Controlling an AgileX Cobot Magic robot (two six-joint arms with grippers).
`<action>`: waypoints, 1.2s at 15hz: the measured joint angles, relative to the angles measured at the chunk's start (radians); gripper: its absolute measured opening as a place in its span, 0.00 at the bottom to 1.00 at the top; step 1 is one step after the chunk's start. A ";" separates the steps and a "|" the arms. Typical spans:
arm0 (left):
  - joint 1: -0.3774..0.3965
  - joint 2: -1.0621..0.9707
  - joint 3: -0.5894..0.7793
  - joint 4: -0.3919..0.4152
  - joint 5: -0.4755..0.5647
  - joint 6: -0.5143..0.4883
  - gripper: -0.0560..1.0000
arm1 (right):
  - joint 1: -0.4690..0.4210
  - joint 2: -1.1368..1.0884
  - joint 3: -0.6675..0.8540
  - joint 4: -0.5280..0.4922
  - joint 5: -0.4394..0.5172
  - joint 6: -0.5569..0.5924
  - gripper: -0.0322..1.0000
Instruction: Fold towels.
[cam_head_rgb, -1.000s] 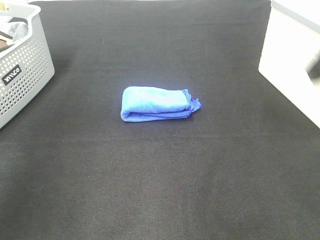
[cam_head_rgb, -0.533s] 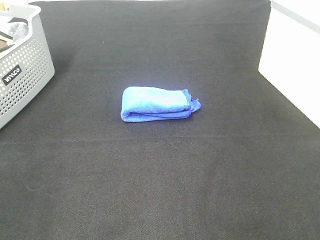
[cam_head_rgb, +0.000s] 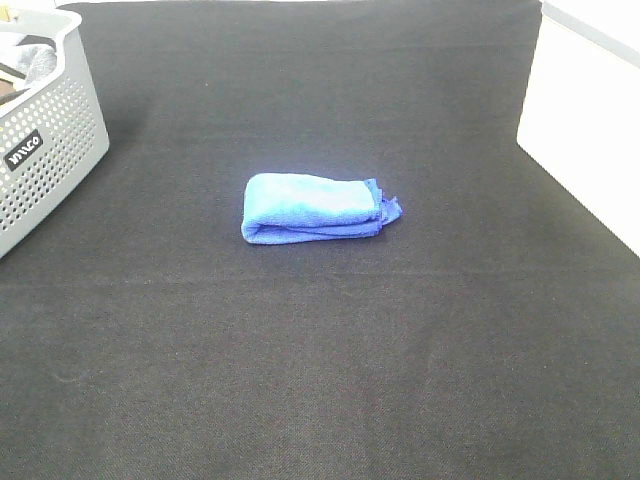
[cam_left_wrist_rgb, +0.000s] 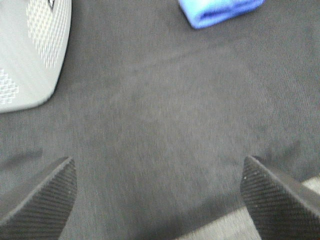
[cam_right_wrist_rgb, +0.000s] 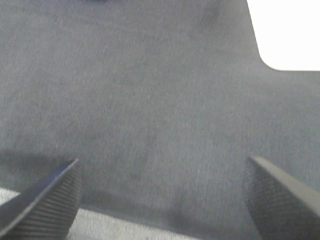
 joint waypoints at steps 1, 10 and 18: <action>0.000 0.000 0.005 -0.008 -0.028 0.016 0.85 | 0.000 0.000 0.000 0.000 -0.018 0.000 0.83; 0.000 0.000 0.040 -0.051 -0.094 0.073 0.85 | 0.000 0.001 0.036 -0.007 -0.083 0.000 0.83; 0.174 0.000 0.040 -0.053 -0.095 0.076 0.85 | -0.002 -0.003 0.036 -0.007 -0.084 0.000 0.83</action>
